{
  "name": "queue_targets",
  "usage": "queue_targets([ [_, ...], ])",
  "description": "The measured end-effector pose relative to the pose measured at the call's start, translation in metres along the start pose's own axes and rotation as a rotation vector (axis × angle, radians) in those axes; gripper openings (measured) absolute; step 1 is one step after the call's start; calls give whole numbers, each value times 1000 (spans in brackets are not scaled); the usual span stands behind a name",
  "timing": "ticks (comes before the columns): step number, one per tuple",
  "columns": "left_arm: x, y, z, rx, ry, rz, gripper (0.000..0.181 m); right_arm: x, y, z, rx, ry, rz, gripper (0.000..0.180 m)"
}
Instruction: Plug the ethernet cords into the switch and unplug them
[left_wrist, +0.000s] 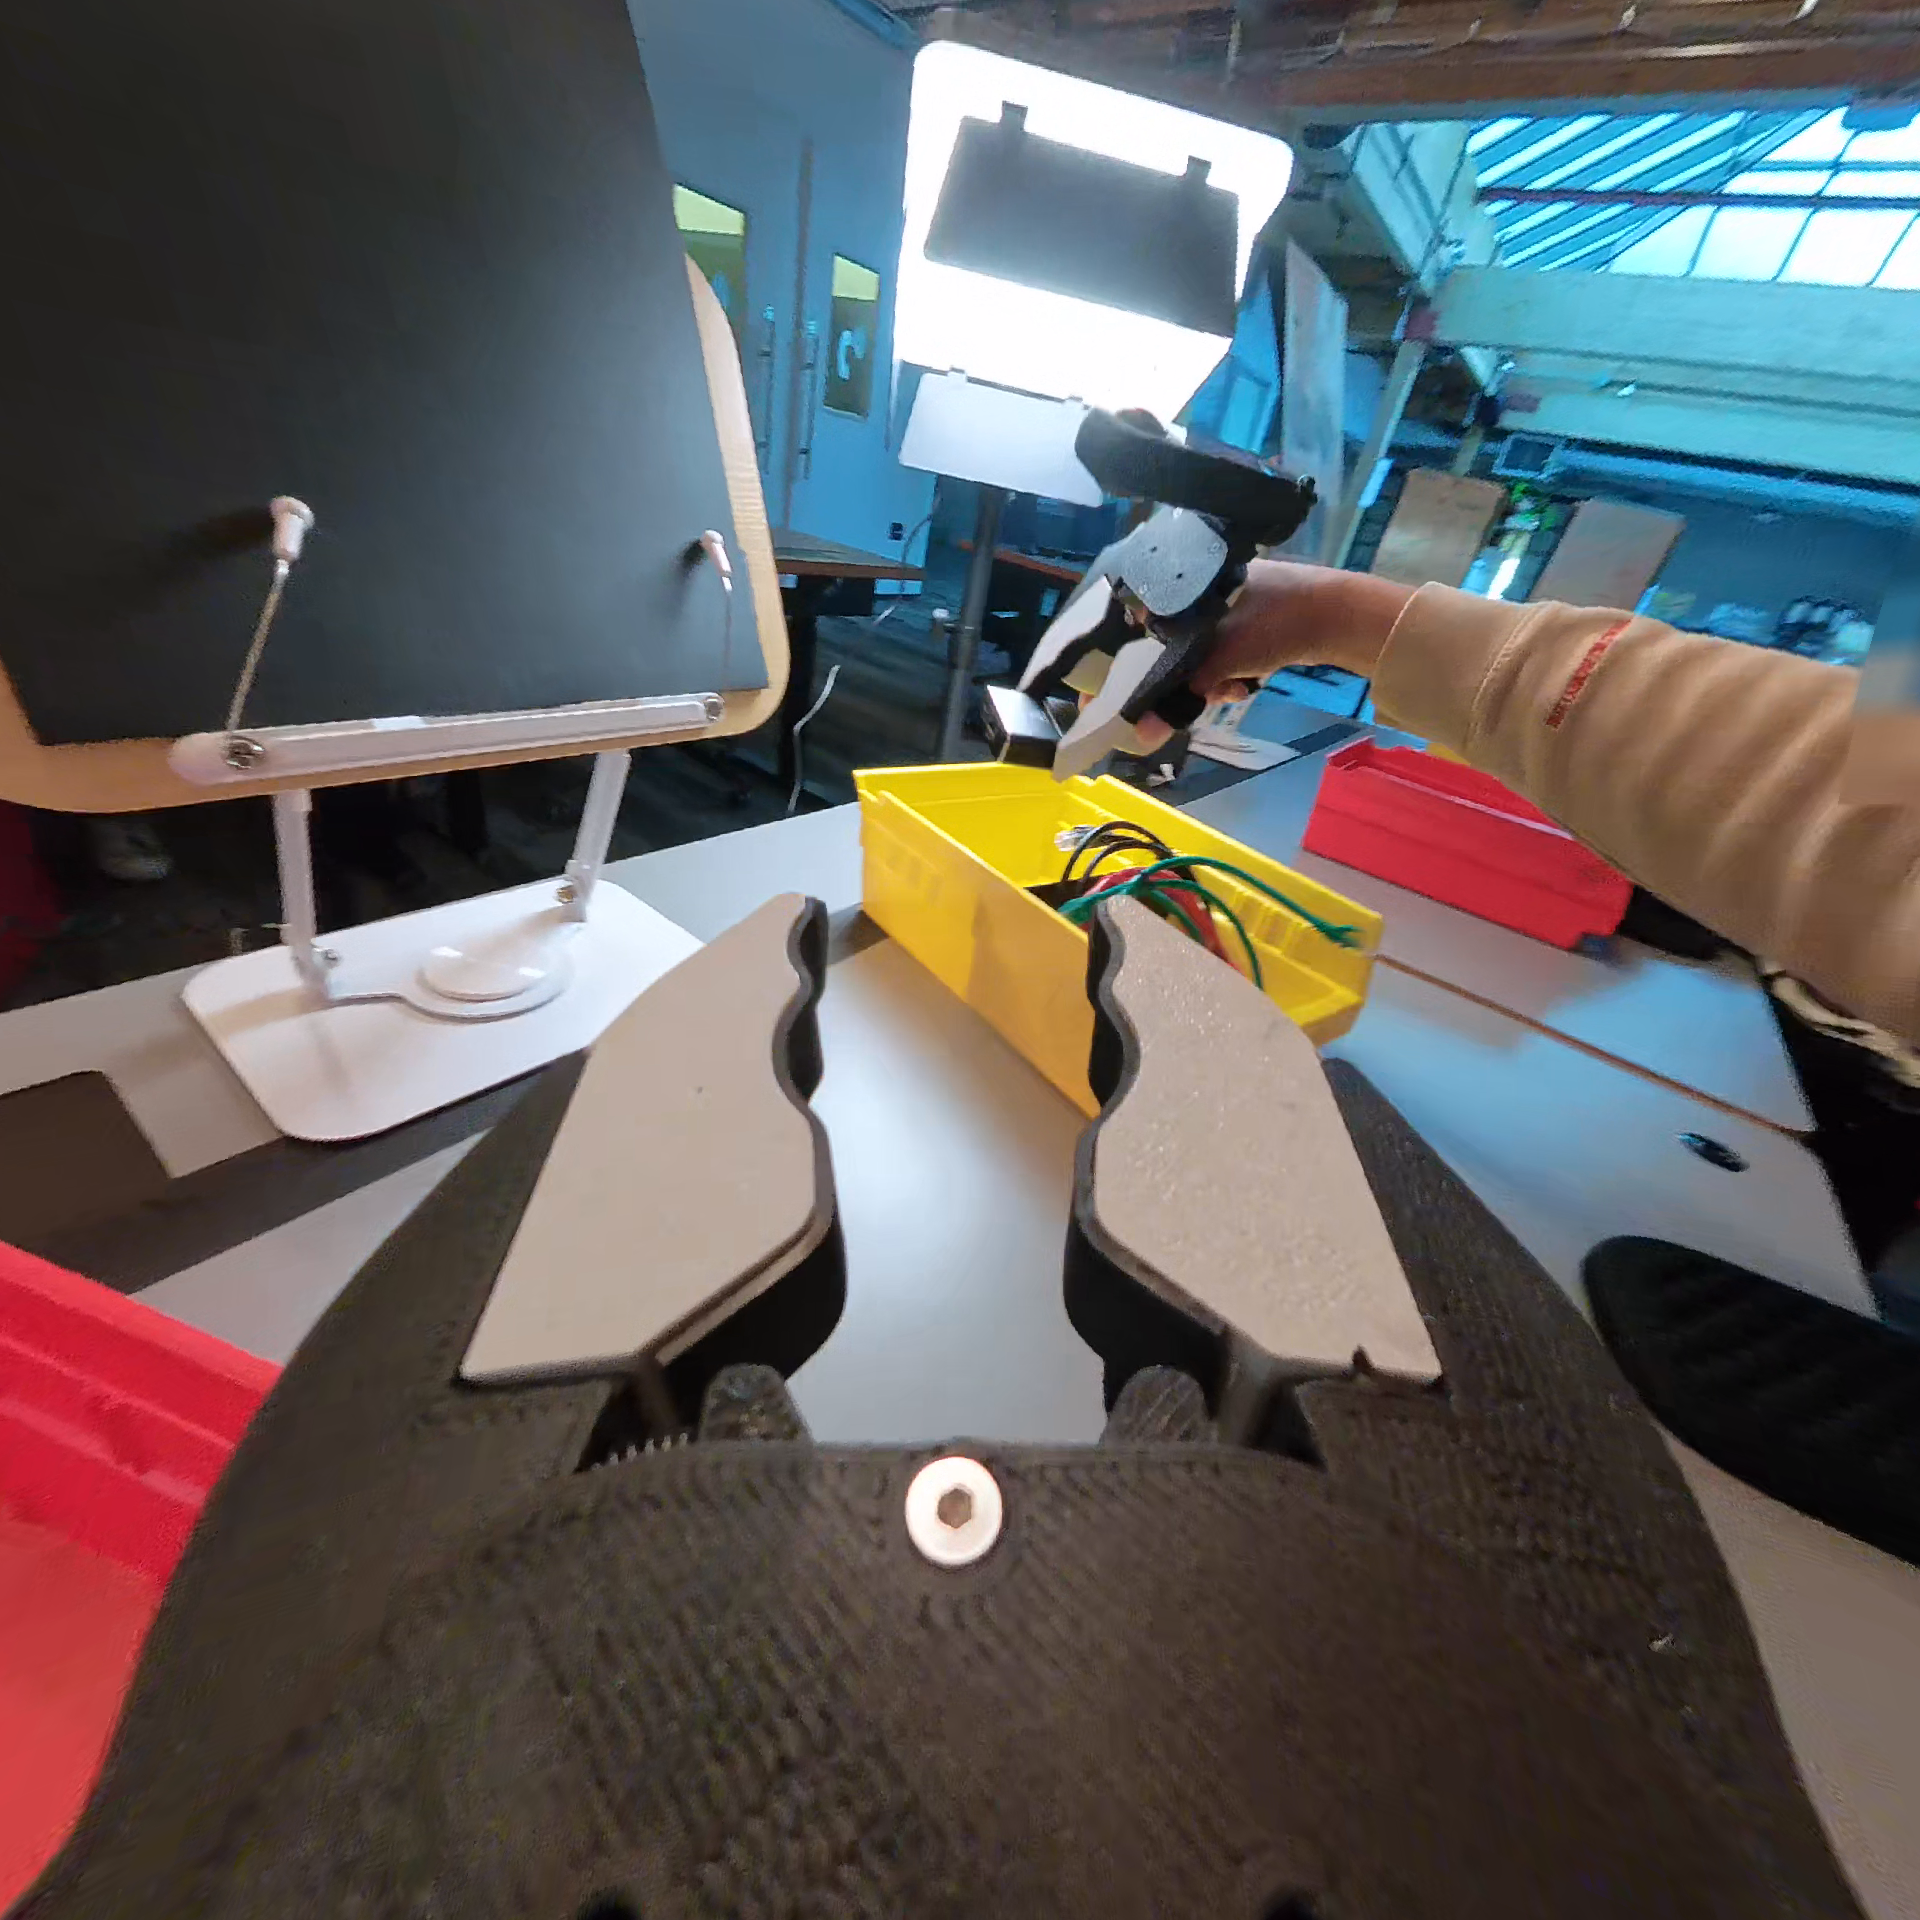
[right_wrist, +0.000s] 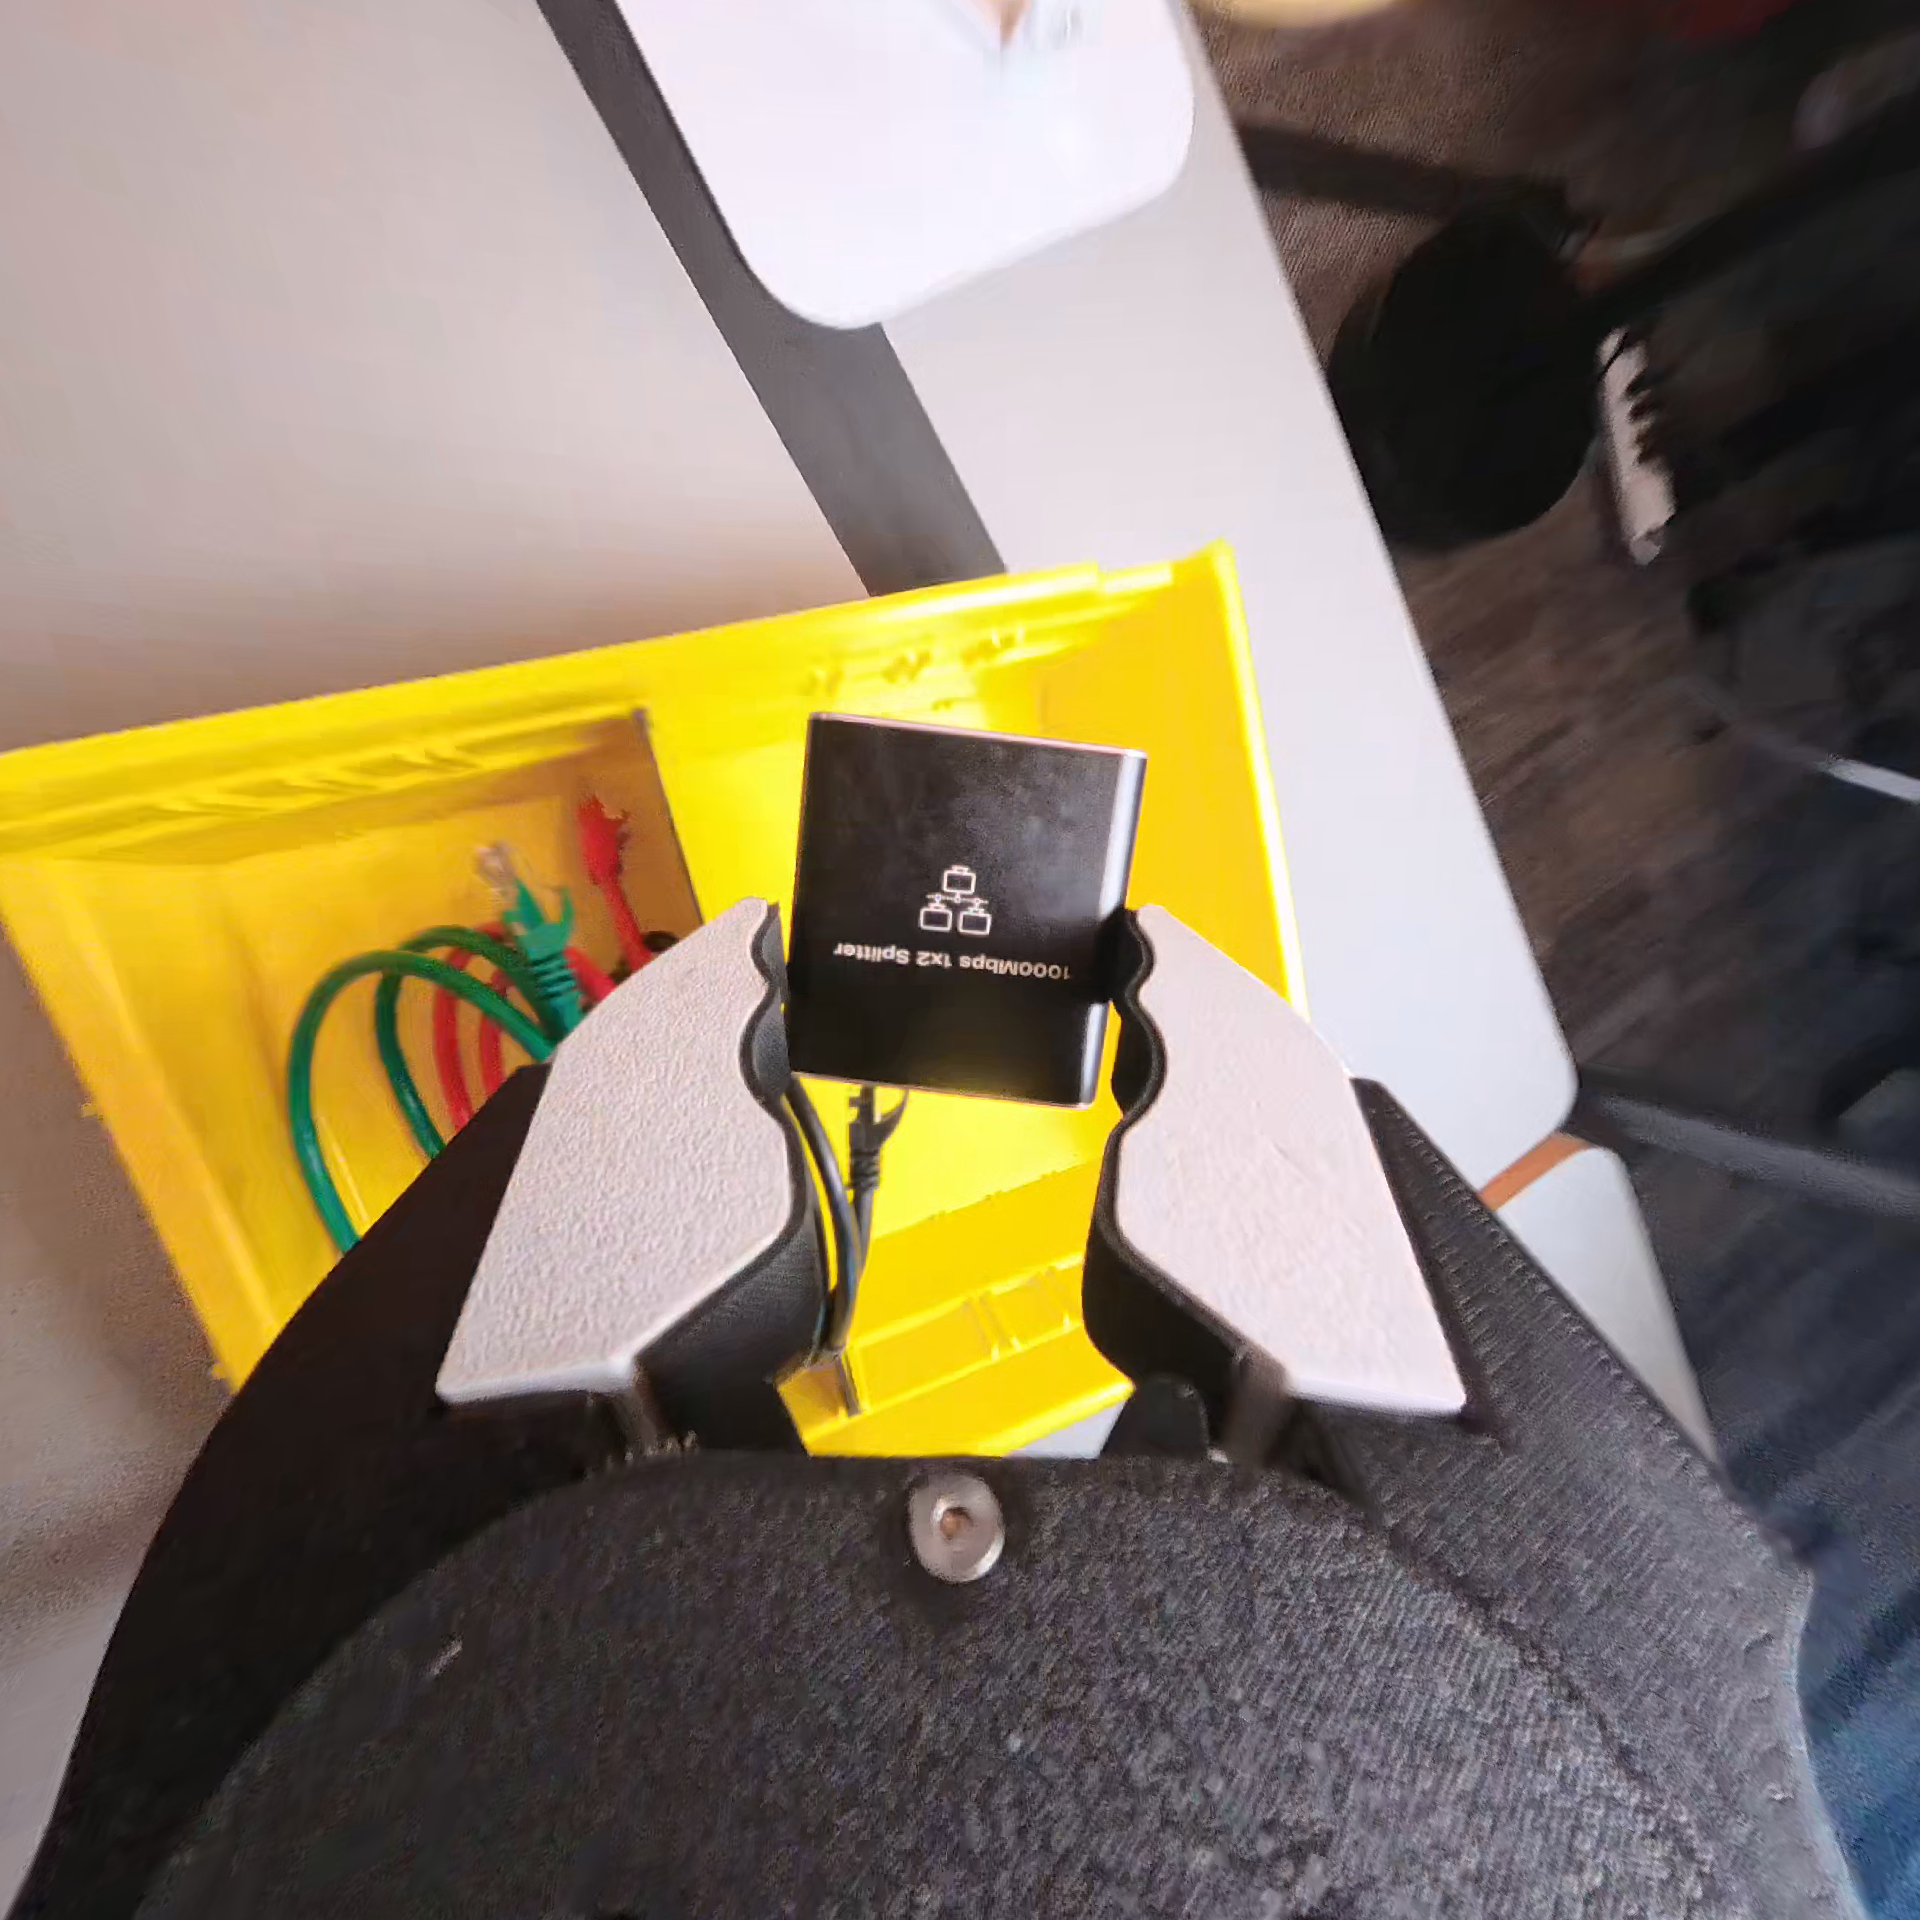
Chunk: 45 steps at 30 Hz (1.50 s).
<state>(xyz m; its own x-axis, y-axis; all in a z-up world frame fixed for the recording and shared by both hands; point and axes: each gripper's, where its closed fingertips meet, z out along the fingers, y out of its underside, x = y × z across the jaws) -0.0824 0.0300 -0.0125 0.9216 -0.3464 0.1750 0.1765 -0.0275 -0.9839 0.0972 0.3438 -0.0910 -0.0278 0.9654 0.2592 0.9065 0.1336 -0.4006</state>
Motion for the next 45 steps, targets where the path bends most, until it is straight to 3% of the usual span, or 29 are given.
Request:
queue_targets([
  [10, -19, 13, 3, -30, -94, 73, 49, 13, 44, 92, -175, -124, 219, 61],
  [18, -24, 15, 3, -34, -97, 54, 48, 0, 58, 120, -253, -165, 230, 61],
  [22, -24, 12, 2, -27, -98, 58, 48, 8, 71, 121, -289, -103, 205, 61],
  [30, -22, 11, 2, -29, -96, 56, 48, 42, 65, 57, -249, 59, 185, 63],
  [35, -20, 6, 0, -21, -97, 64, 48, 46, 22, -5, 15, 208, 155, 62],
  [38, -19, 3, -2, -20, -99, 69, 48, 12, -10, -46, 236, 239, 140, 61],
  [41, -21, -5, -10, -14, -107, 85, 49, -41, -14, -71, 312, 298, 61, 61],
  [45, -30, -10, -27, -31, -124, 96, 48, -134, 9, -64, 312, 258, 4, 61],
])
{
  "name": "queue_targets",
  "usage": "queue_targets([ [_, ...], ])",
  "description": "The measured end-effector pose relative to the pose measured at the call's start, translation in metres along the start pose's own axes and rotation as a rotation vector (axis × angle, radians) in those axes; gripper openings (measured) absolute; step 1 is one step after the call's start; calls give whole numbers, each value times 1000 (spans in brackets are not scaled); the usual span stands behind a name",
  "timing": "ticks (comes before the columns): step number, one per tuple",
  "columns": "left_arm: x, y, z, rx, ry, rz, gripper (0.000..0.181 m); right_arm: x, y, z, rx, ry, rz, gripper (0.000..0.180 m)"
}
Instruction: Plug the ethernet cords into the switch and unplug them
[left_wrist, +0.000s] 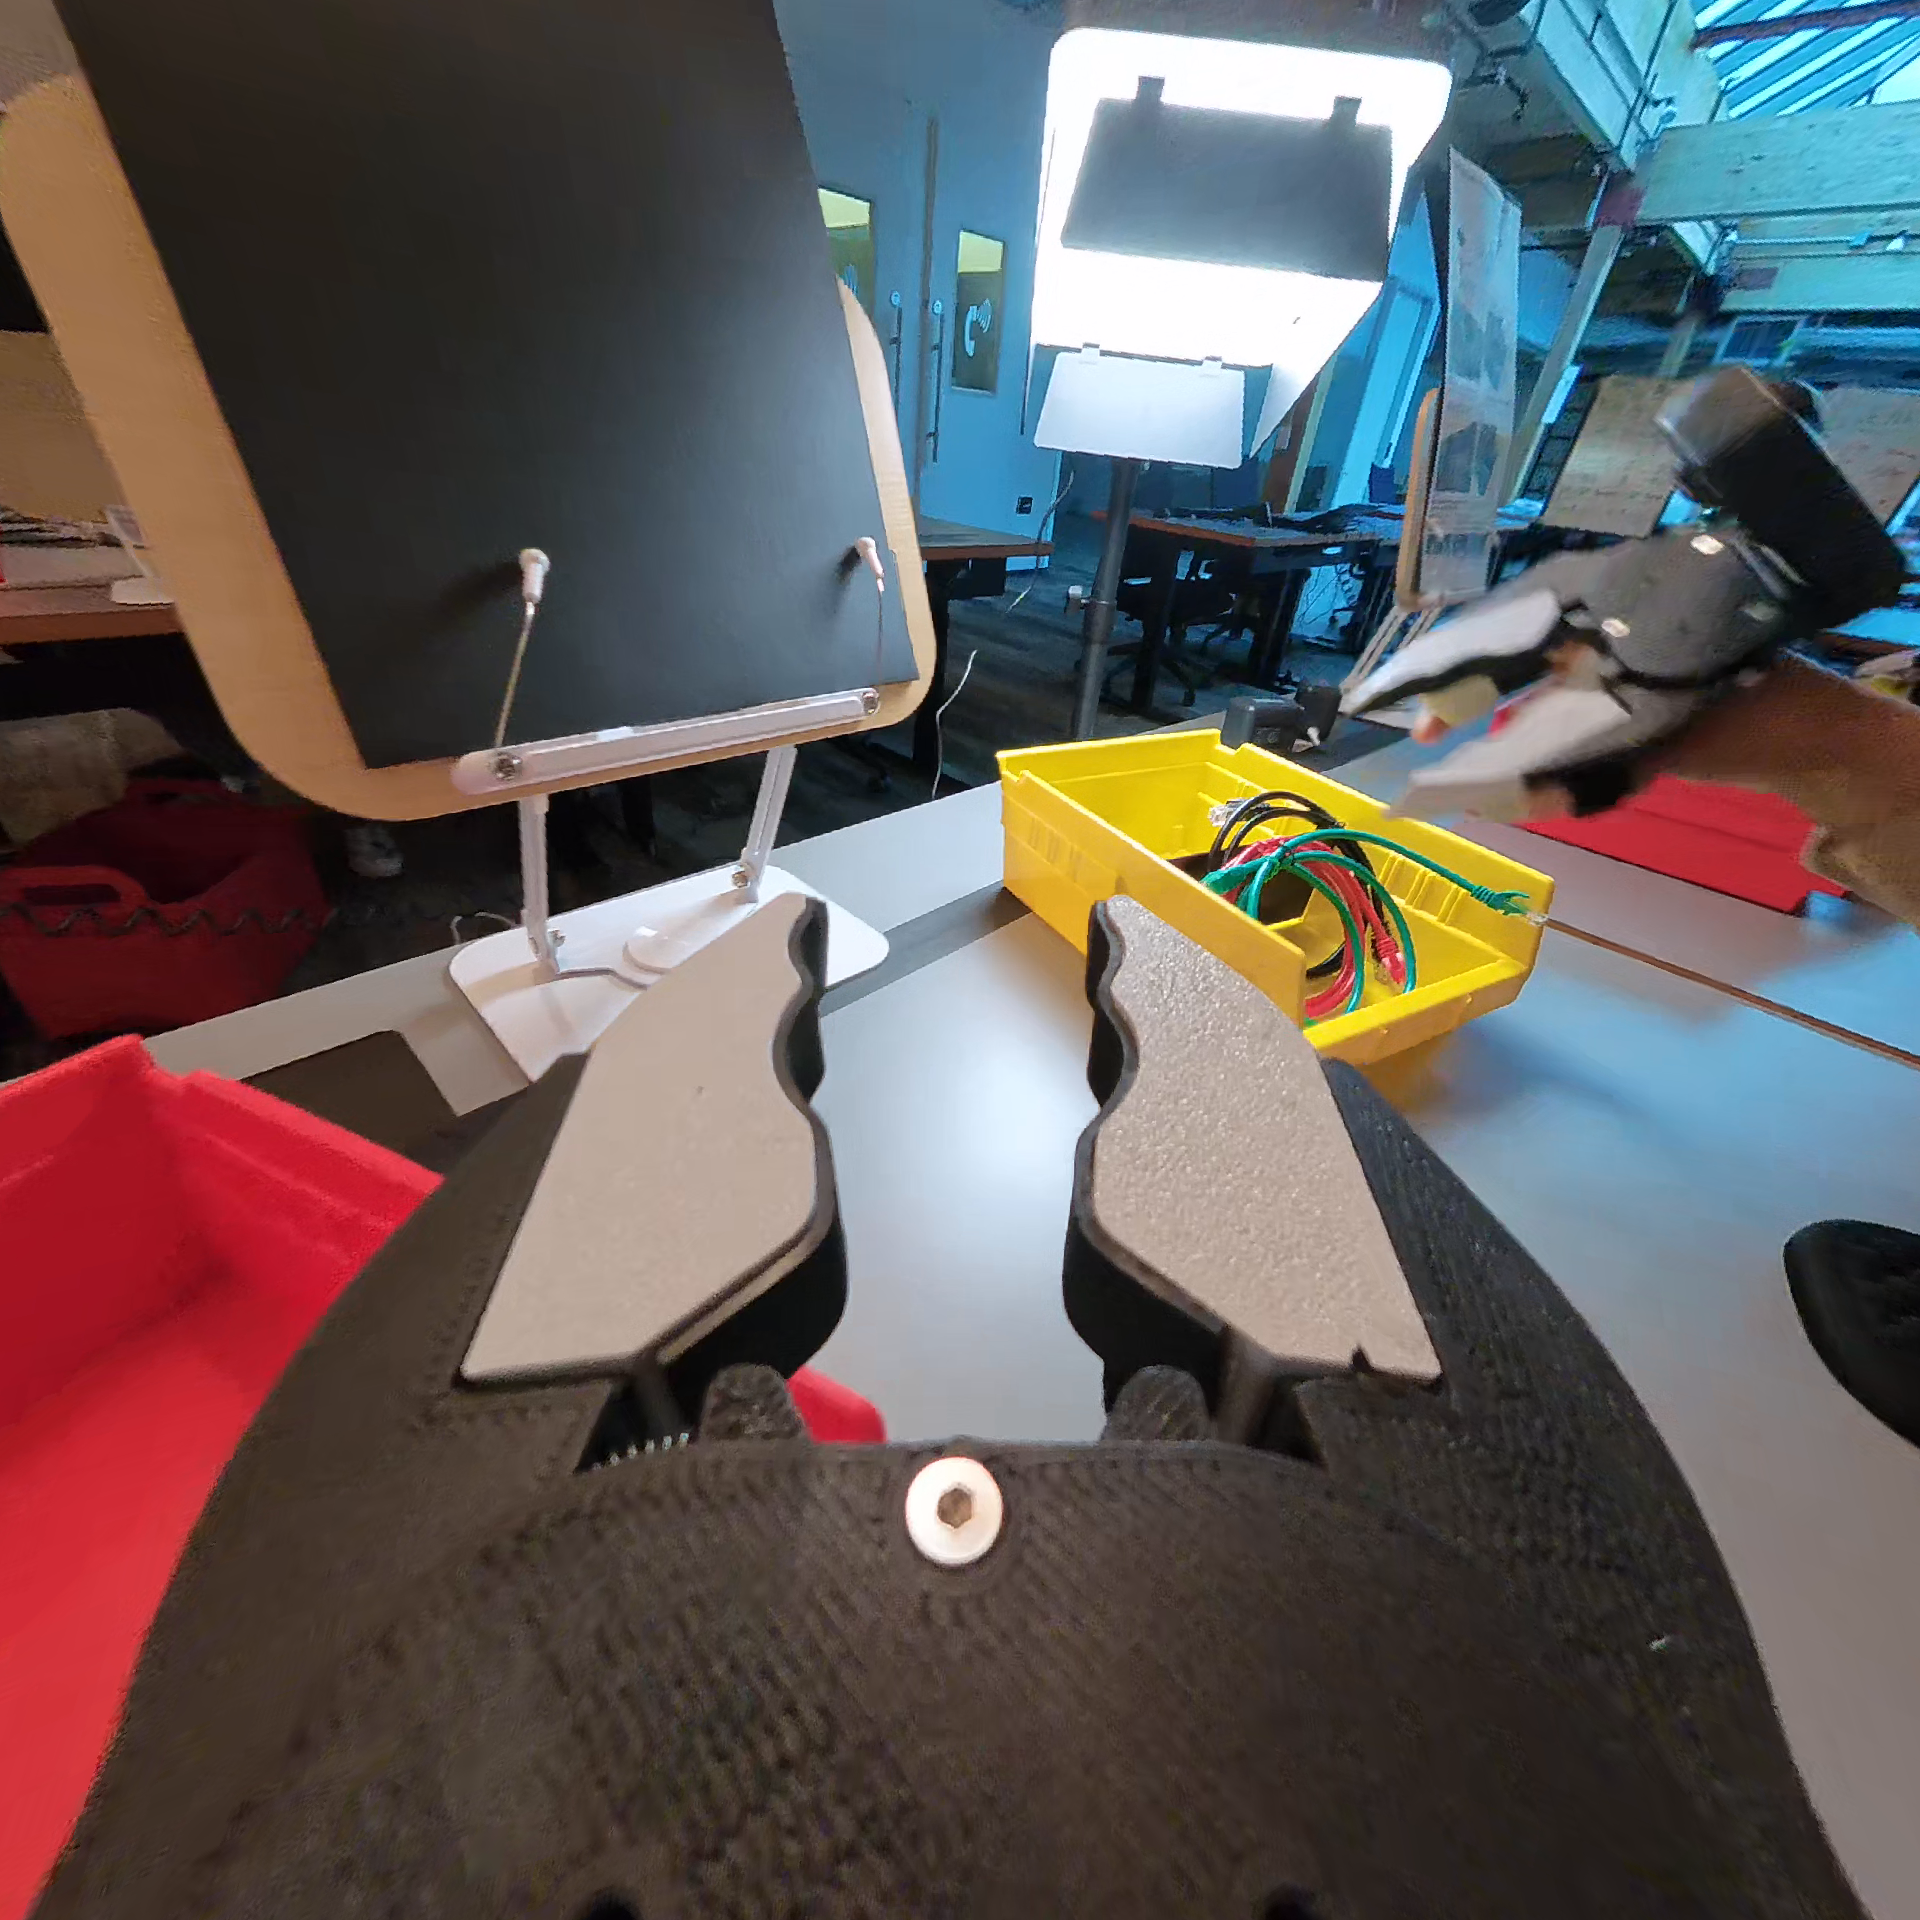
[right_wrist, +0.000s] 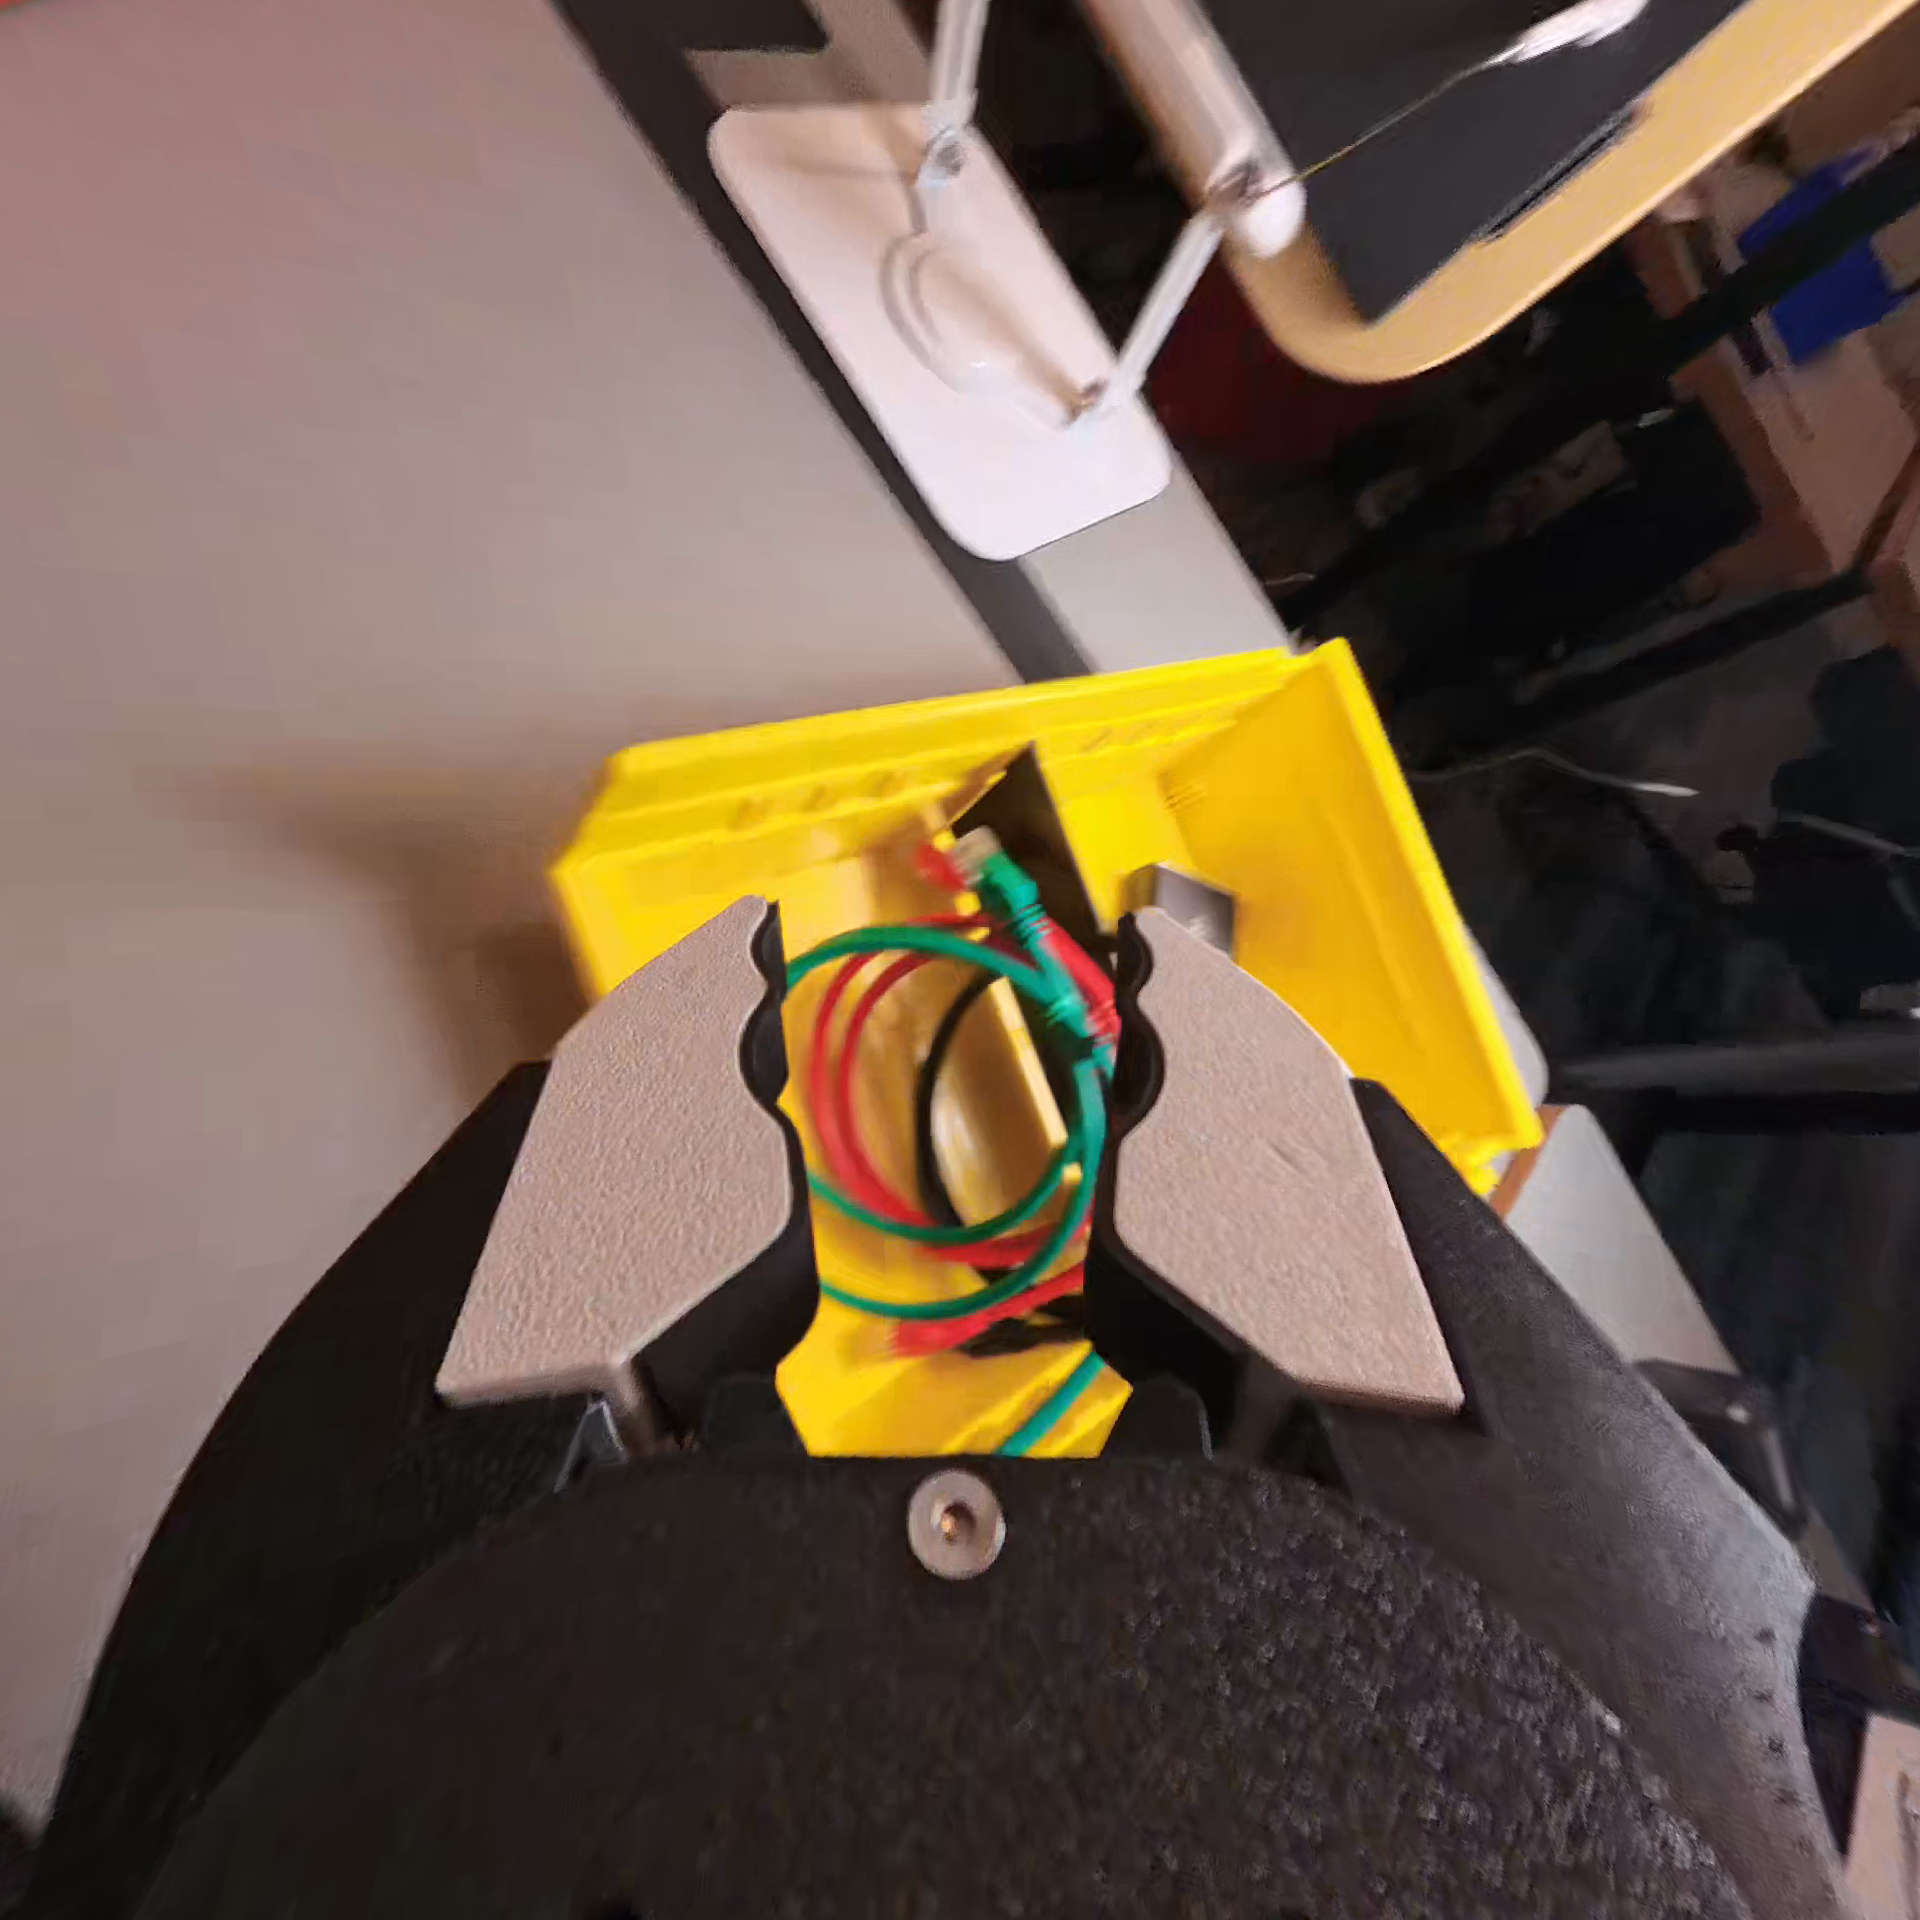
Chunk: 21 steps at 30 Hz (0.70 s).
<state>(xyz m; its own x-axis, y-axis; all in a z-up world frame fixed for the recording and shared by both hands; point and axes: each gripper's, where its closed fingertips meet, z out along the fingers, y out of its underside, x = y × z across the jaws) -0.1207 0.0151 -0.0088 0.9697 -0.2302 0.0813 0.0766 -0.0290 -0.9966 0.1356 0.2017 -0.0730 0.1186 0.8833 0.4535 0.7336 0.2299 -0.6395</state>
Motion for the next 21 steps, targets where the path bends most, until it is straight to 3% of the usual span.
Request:
queue_targets([
  [3, -13, 15, -20, -95, -18, 52, 48, -56, 46, 4, -143, -48, -67, 62],
  [8, -49, 83, -75, -510, -42, 169, 52, -70, 115, 20, -421, -5, -257, 62],
  [11, -66, 123, -109, -757, -38, 178, 58, -69, 127, 33, -495, -31, -328, 56],
  [14, -76, 159, -127, -951, -45, 244, 58, -70, 129, 48, -537, -73, -428, 33],
  [17, -81, 189, -135, -1116, -49, 360, 57, -73, 122, 59, -528, -71, -499, 30],
  [21, -76, 211, -129, -1194, -18, 525, 31, -86, 108, 63, -466, -88, -520, 30],
])
